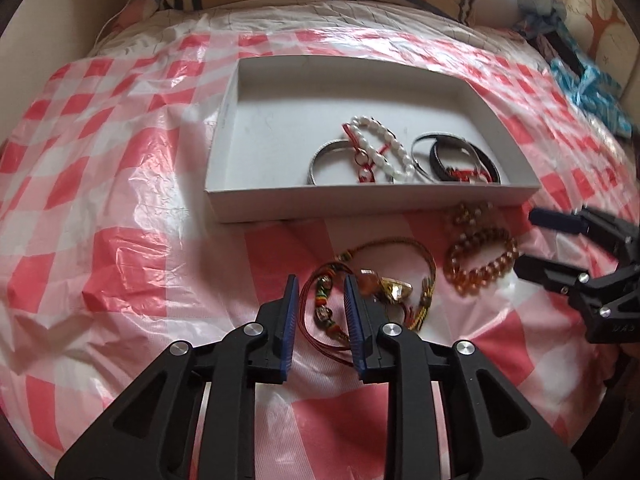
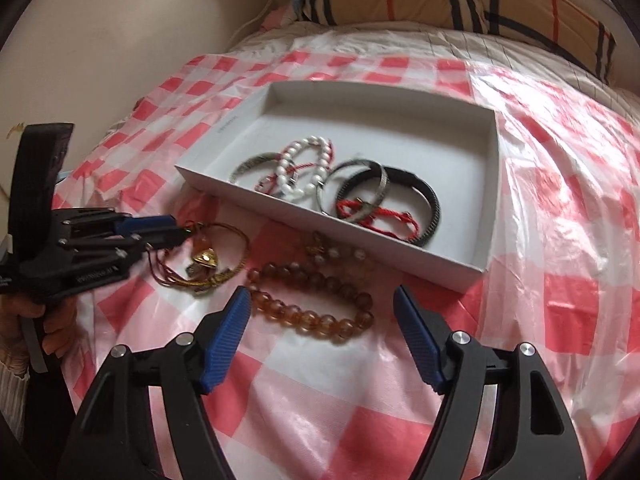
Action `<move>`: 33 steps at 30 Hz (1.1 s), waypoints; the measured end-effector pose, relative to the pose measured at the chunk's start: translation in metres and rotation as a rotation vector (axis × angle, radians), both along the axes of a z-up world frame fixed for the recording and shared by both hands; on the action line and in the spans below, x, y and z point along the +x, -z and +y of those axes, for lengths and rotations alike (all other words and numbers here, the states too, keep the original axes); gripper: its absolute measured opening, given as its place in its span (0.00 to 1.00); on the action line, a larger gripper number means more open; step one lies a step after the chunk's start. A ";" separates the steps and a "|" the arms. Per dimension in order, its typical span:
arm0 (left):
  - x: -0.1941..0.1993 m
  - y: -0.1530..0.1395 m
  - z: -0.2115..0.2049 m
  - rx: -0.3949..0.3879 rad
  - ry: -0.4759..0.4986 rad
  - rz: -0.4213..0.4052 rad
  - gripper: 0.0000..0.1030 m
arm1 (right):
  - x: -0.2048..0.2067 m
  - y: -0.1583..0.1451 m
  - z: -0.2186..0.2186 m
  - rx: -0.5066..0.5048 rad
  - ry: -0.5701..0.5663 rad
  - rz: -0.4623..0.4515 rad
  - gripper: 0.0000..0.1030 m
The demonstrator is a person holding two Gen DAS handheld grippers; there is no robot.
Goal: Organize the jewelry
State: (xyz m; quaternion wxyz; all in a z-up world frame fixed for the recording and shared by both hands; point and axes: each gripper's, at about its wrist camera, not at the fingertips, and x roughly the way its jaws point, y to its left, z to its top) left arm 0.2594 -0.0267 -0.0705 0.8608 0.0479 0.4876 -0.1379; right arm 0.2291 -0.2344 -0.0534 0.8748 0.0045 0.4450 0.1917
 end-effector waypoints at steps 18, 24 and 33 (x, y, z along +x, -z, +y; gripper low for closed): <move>-0.027 -0.011 0.025 -0.117 -0.025 0.006 0.07 | 0.031 0.017 0.052 0.092 -0.146 0.051 0.55; -0.019 0.003 0.008 -0.053 -0.003 0.027 0.12 | 0.038 0.022 0.061 0.047 -0.151 0.052 0.50; -0.044 -0.046 0.044 -0.447 0.098 -0.089 0.02 | 0.038 0.028 0.061 0.011 -0.157 0.066 0.49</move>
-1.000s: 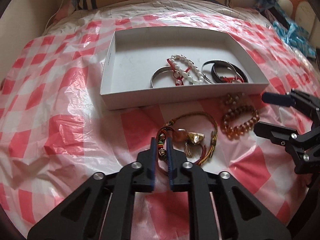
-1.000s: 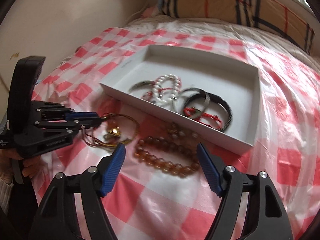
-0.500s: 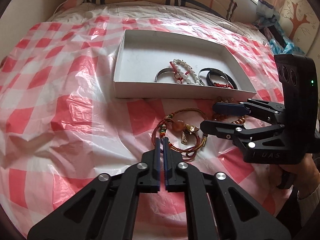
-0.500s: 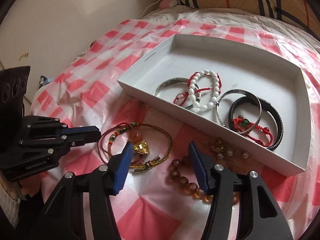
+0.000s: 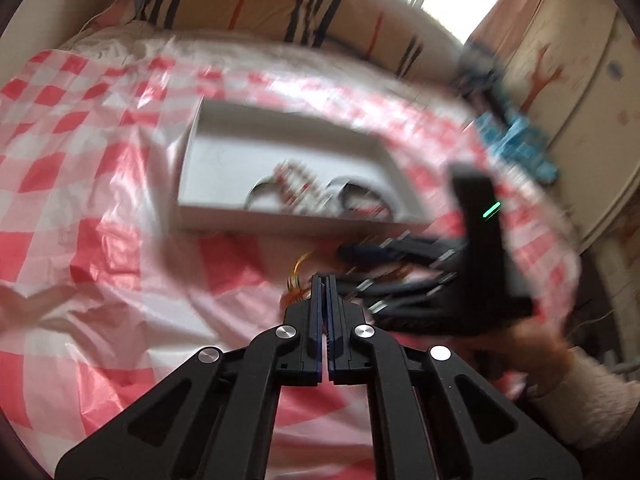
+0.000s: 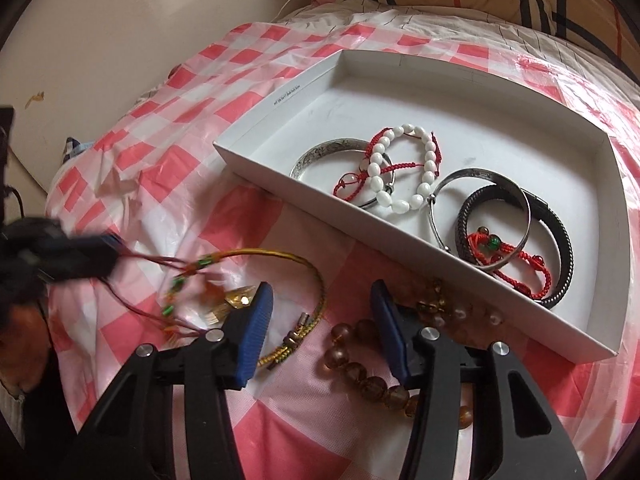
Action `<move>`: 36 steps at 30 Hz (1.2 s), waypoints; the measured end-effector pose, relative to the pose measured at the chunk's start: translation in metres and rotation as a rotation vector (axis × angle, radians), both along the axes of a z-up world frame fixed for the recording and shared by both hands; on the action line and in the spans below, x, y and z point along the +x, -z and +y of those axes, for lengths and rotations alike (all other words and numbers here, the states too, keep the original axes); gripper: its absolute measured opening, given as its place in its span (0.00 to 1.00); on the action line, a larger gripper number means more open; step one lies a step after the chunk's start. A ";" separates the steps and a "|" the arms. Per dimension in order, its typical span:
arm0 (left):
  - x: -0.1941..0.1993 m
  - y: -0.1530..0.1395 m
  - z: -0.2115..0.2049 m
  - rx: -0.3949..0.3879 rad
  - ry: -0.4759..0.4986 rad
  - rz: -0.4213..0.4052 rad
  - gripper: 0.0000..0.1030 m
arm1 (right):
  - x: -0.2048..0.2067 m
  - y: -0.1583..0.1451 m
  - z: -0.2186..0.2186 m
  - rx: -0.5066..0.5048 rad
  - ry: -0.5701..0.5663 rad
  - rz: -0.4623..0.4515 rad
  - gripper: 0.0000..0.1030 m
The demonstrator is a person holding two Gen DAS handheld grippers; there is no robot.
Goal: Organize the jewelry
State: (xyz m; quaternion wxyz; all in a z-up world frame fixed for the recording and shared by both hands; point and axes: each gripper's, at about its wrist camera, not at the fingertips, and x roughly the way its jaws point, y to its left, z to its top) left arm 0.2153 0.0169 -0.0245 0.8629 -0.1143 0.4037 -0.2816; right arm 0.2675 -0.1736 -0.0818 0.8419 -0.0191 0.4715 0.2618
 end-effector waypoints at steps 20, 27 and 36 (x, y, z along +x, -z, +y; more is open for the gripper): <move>0.011 0.013 0.015 -0.045 -0.059 0.072 0.02 | -0.020 -0.012 0.039 0.015 -0.200 -0.052 0.04; 0.015 0.014 0.029 -0.083 -0.105 0.074 0.02 | -0.023 -0.038 0.001 0.238 -0.118 -0.035 0.04; 0.018 -0.001 0.016 -0.142 -0.076 0.041 0.02 | -0.022 -0.061 -0.031 0.402 -0.054 -0.058 0.04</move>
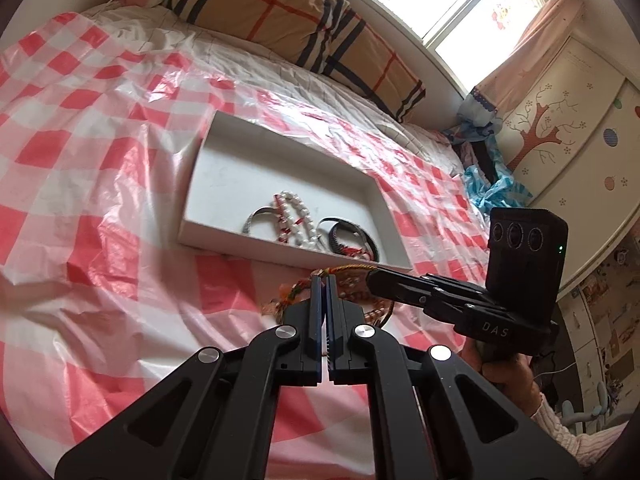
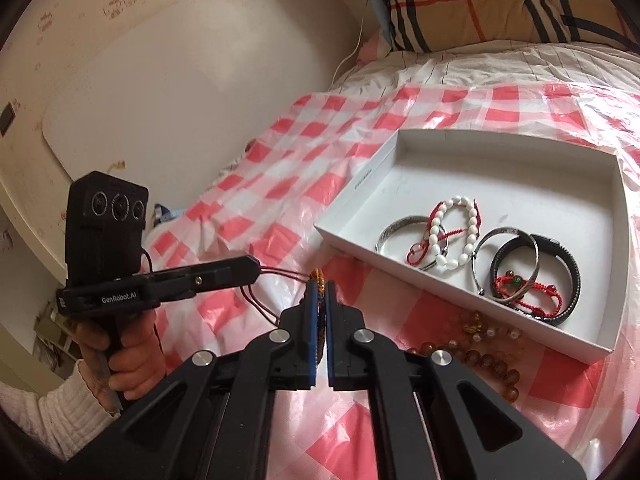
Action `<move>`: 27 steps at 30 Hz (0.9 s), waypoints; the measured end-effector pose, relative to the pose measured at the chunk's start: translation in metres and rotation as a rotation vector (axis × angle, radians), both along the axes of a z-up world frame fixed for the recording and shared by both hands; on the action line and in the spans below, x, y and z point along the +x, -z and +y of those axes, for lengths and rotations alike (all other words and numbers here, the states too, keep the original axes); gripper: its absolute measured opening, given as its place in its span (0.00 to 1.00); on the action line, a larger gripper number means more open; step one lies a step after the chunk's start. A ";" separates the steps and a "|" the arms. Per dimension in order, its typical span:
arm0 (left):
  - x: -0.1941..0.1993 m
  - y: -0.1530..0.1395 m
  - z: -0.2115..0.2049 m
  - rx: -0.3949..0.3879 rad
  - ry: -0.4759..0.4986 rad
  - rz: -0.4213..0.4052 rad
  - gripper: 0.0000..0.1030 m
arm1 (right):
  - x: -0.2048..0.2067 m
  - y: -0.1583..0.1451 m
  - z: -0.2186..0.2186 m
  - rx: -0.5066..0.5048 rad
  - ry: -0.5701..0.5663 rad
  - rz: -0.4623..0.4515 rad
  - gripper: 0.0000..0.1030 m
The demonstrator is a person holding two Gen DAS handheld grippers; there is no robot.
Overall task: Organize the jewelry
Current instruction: 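Carry both gold bracelets over the white tray and lower them in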
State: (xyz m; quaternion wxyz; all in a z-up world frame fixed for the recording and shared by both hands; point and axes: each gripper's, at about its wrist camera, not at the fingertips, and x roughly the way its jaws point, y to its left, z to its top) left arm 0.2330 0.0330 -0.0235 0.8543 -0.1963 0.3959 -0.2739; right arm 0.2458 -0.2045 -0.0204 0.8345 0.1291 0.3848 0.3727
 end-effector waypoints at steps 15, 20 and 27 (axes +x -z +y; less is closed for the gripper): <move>0.047 -0.053 -0.063 -0.005 0.044 -0.106 0.02 | 0.026 -0.042 -0.032 0.026 0.156 -0.172 0.04; 0.070 -0.051 -0.082 0.055 -0.028 -0.119 0.03 | 0.055 -0.034 -0.044 -0.064 0.292 -0.177 0.13; 0.074 -0.020 -0.094 0.219 -0.043 -0.029 0.13 | 0.053 -0.013 -0.095 -0.106 0.458 -0.059 0.60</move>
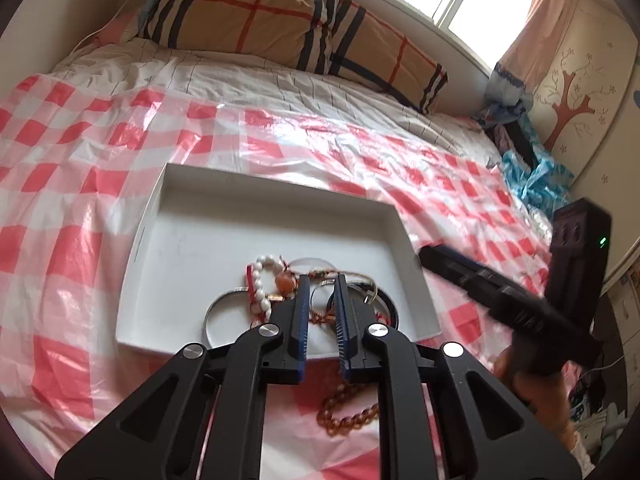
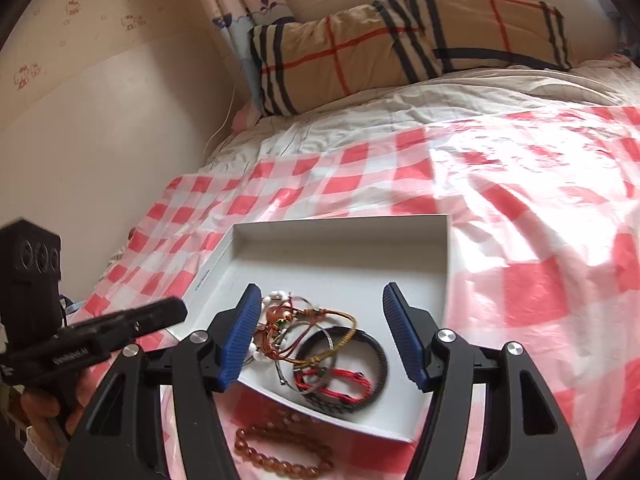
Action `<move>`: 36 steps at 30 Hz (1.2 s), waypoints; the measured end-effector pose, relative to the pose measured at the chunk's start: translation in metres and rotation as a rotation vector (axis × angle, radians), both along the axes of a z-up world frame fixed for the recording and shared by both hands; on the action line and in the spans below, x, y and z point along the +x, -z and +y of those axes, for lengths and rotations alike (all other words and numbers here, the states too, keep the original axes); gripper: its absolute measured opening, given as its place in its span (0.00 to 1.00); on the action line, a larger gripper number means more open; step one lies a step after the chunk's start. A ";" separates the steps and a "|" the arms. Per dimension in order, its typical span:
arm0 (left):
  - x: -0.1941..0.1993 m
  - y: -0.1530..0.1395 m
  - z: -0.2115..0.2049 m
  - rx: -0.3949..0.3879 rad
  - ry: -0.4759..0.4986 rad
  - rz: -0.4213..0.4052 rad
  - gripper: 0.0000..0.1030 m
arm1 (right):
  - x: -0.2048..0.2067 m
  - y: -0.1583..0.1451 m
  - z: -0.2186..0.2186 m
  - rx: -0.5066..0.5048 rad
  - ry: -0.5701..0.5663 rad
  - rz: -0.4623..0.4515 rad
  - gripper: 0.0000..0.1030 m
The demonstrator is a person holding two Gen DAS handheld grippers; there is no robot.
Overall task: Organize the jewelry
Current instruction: 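Carry both gold bracelets over the white tray and lower them in, then move the left tool to the pink bead bracelet while the right tool approaches the amber bead bracelet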
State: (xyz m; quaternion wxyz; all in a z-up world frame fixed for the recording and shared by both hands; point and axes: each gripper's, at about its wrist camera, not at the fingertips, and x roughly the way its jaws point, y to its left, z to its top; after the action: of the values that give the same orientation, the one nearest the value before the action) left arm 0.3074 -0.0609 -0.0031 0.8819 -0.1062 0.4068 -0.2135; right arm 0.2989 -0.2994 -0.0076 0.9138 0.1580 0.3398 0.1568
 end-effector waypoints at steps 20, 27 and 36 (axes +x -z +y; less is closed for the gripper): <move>-0.034 0.058 -0.026 0.170 0.103 0.120 0.20 | -0.047 0.075 0.067 -0.525 -0.146 0.272 0.60; -0.028 0.062 -0.069 0.317 0.146 0.077 0.29 | -0.077 0.075 0.048 -0.522 -0.198 0.333 0.64; -0.032 0.082 -0.075 0.526 0.128 0.124 0.27 | -0.080 0.078 0.038 -0.463 -0.212 0.332 0.68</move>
State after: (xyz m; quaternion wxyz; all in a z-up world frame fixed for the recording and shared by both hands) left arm 0.2757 -0.1359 -0.0854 0.8373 0.1394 0.5072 -0.1491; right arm 0.2186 -0.2610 -0.0853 0.8360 -0.0675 0.5259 0.1415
